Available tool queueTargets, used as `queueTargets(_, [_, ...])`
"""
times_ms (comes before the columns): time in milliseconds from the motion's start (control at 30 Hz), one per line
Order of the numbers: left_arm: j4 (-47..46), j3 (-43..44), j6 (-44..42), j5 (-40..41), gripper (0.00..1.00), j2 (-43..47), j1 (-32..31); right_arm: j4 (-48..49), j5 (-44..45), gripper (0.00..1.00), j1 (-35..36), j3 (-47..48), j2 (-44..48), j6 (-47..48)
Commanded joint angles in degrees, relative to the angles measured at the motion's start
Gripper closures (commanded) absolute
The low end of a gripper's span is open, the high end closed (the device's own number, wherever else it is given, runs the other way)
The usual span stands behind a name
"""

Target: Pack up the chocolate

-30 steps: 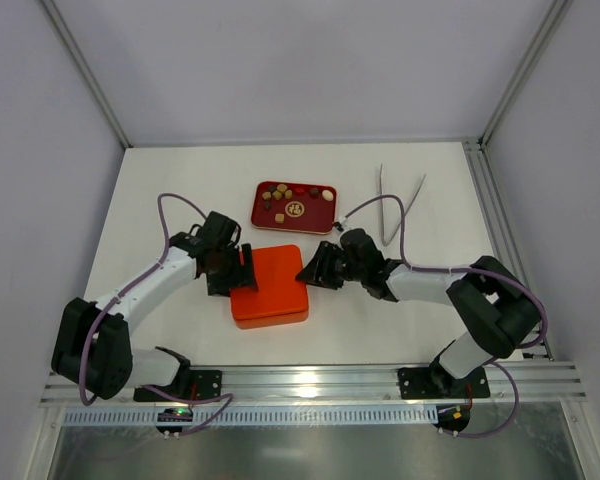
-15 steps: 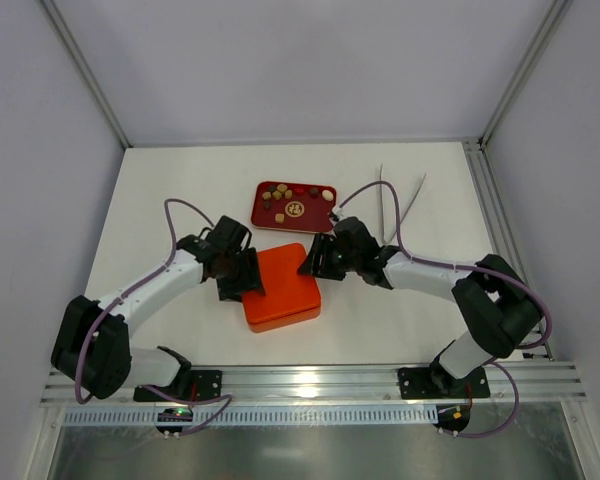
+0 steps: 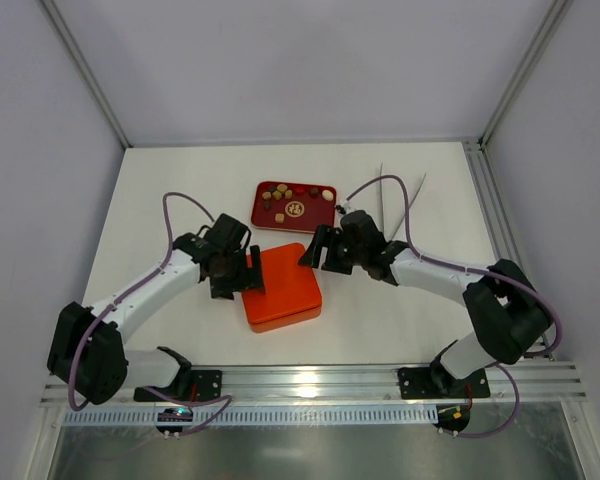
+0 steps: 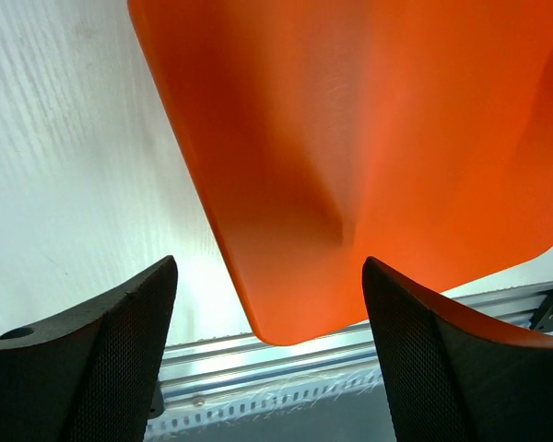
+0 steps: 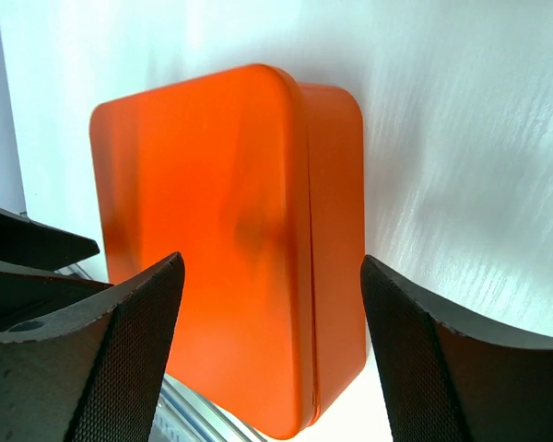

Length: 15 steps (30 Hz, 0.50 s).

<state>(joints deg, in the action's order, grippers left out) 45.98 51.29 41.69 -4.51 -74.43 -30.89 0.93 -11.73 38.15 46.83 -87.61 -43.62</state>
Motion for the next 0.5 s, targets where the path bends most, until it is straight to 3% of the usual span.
queueTargets(0, [3.59,4.43,-4.59,3.97,0.2,2.01,-0.13,-0.05,1.44,0.22,-0.62,0.81,4.11,0.9])
queueTargets(300, [6.32,17.59,-12.41,11.19,0.16,-1.84,1.89,-2.16,3.11,0.2,-2.03,-6.21,13.77,-2.87])
queueTargets(467, [2.37,24.9,-19.88,4.71,0.16,-11.33,3.47,-2.6,2.58,0.2,-0.8,-12.37,20.81,-7.87])
